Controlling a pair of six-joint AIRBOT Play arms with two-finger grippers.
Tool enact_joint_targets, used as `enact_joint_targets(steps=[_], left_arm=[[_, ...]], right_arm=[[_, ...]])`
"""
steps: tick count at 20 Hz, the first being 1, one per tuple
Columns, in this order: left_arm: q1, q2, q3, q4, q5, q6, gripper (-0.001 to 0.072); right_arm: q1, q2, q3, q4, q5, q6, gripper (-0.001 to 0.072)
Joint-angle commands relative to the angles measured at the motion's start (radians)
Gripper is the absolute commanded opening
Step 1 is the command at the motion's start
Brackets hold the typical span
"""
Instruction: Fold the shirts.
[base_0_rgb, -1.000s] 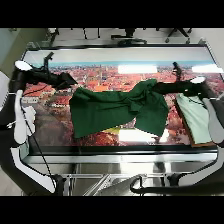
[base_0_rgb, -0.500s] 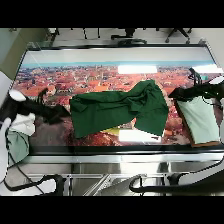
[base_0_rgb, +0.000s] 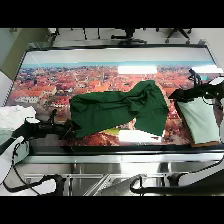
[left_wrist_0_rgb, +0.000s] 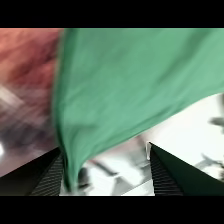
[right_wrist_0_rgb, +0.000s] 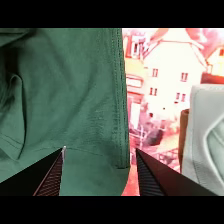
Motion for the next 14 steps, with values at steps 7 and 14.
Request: enact_joint_targets(steps=[7, 14], left_arm=[[-0.021, -0.145, 0.308, 0.074, -0.042, 0.034, 0.0015], [0.027, -0.093, 0.559, 0.274, -0.093, -0.047, 0.0015]], right_arm=[[0.002, 0.000, -0.001, -0.004, 0.040, 0.003, 0.0498], [0.097, 0.000, -0.194, -0.003, -0.027, 0.047, 0.0426]])
